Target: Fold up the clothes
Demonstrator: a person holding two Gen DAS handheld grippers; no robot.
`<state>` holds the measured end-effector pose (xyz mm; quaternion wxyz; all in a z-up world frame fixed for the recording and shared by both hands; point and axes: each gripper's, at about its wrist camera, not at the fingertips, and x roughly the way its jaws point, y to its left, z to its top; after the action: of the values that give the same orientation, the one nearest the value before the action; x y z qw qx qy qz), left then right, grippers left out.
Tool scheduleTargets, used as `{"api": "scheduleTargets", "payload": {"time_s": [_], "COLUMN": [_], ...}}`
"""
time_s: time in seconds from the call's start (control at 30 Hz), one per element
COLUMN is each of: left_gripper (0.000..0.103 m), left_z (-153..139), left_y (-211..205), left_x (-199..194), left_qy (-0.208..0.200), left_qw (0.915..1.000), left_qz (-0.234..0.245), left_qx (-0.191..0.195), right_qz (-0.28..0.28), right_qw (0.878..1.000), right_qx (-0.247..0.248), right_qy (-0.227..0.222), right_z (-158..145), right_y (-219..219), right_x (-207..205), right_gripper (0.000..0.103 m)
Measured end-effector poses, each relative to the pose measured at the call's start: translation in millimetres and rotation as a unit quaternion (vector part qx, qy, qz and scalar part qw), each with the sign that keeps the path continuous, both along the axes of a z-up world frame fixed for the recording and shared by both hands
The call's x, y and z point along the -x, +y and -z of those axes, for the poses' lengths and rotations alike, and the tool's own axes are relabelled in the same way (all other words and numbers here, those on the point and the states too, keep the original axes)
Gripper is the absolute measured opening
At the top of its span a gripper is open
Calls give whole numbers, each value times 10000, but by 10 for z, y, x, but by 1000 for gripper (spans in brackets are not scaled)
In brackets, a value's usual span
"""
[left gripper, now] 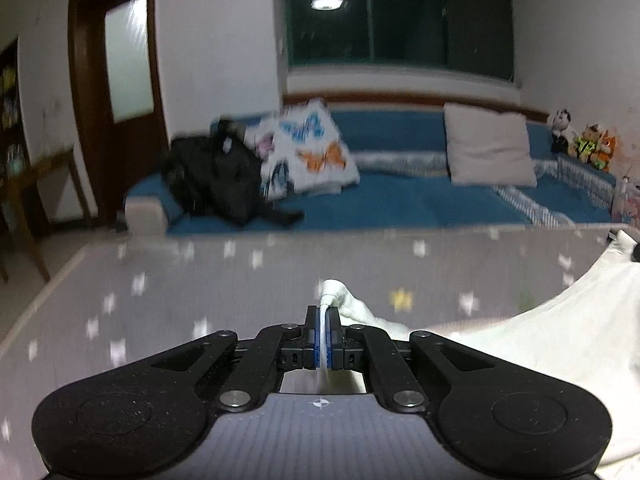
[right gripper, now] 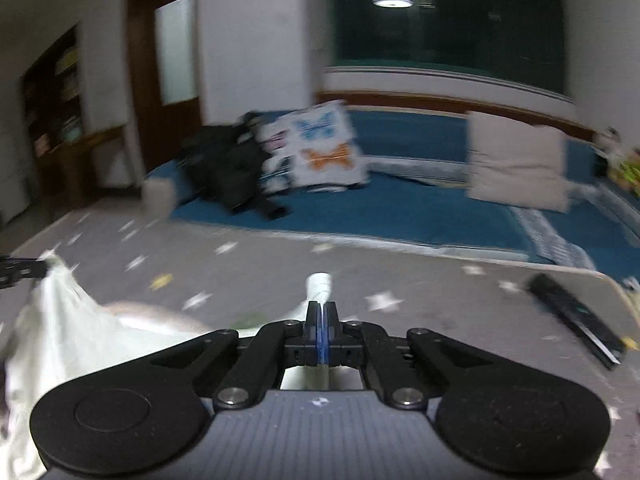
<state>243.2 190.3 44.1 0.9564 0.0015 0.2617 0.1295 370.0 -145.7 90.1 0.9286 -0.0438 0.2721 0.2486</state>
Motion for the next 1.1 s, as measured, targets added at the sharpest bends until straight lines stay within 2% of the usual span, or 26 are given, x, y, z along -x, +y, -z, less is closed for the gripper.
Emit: {"api": "scheduleTargets", "payload": {"time_s": [0.07, 0.17, 0.33, 0.43, 0.53, 0.7, 0.77, 0.83, 0.93, 1.1], "left_gripper": [3, 3, 3, 3, 8, 11, 17, 24, 25, 25], "left_z": [-56, 21, 366, 602, 702, 633, 576, 504, 457, 464], "left_y": [-22, -57, -77, -32, 31, 59, 40, 6, -67, -217], "left_x": [-136, -342, -628, -731, -724, -566, -446, -293, 3, 582], "left_qy": [-114, -27, 462, 817, 945, 871, 832, 791, 804, 945], "left_qw": [9998, 9994, 9976, 9953, 9943, 9954, 9960, 9966, 9965, 9936], "left_qz": [71, 157, 51, -136, -234, -216, -134, -17, 201, 617], "left_qx": [-126, -295, -514, -496, -435, -328, -285, -211, -119, 12], "right_qz": [308, 619, 747, 867, 751, 256, 31, -164, -359, -357], "right_qw": [9995, 9979, 9954, 9933, 9922, 9915, 9900, 9879, 9845, 9834], "right_qx": [-58, -125, -202, -156, -233, -8, 64, 106, 35, 43], "right_qy": [2, 143, 567, 746, 968, 1274, 1409, 1539, 1714, 1779], "right_z": [4, 130, 420, 544, 534, 401, 359, 317, 304, 325], "right_y": [-117, -216, -225, -209, -308, -495, -566, -635, -767, -952], "right_x": [-143, -358, -675, -787, -757, -439, -236, -19, 265, 516], "right_gripper": [0, 0, 1, 3, 5, 6, 7, 14, 30, 31]}}
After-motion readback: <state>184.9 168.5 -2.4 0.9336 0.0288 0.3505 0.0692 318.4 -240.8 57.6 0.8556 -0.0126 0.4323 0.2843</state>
